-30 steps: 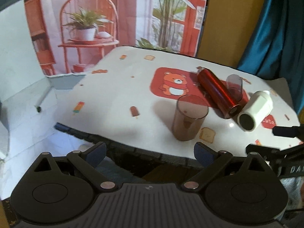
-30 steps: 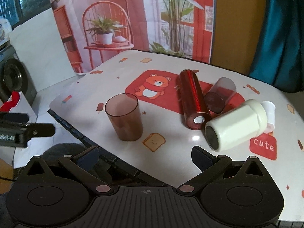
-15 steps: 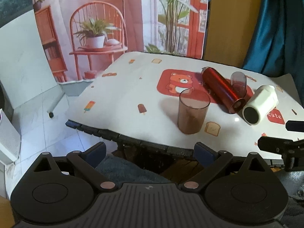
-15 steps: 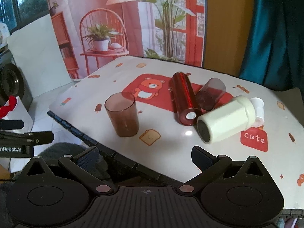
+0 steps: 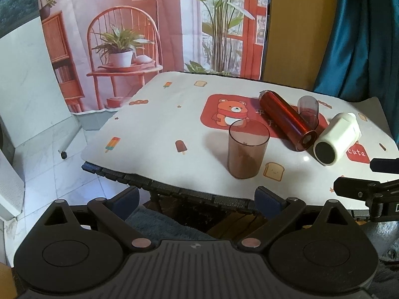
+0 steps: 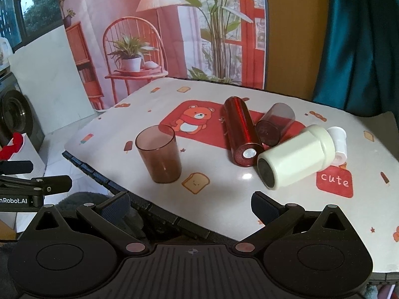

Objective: Flip cup upright

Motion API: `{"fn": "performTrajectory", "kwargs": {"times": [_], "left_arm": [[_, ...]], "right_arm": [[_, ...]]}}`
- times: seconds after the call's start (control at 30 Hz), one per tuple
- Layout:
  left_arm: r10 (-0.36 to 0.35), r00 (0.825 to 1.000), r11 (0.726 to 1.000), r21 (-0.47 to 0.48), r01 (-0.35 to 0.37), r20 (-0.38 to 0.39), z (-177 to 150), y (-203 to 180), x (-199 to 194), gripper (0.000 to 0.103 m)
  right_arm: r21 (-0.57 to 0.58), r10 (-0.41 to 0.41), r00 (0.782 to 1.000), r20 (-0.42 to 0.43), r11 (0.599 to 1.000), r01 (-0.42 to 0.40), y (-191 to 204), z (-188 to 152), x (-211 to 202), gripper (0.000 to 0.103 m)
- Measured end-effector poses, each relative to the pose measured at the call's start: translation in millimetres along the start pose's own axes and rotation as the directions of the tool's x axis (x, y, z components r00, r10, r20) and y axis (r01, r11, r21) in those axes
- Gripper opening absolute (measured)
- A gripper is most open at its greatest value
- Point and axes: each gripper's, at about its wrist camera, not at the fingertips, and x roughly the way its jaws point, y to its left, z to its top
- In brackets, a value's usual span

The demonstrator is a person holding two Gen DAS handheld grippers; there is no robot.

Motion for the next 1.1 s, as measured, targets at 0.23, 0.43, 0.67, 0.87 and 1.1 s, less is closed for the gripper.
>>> {"fn": "performTrajectory", "kwargs": {"times": [0.23,0.43,0.67,0.87,1.1], "left_arm": [[-0.007,1.000,1.000,-0.001,0.007,0.006,0.1,1.3,0.9,0.100],[-0.014,1.000,1.000,-0.008,0.014,0.021,0.9,2.4,-0.5,0.100],[-0.019,1.000,1.000,-0.015,0.020,0.019,0.5,2.9,1.7,0.100],[-0.020,1.000,1.000,-0.010,0.020,0.014,0.7,3.2,2.4,0.100],[-0.017,1.000,1.000,-0.007,0.017,0.018,0.4,2.9,1.8,0.100]], "right_arm": [[0.022,-0.011,1.000,0.008,1.000,0.010,-2.2,-1.7,2.4,0.103],[0.013,-0.038,0.999,0.021,0.999,0.038,-2.1,-1.5,1.8,0.103],[0.020,-0.054,0.998,0.029,0.998,0.053,-4.5,-2.1,2.5,0.103],[0.022,-0.054,0.998,0.020,0.998,0.053,-5.0,-2.7,4.6,0.103],[0.020,-0.058,0.998,0.027,0.998,0.057,-4.9,-2.7,2.9,0.103]]}}
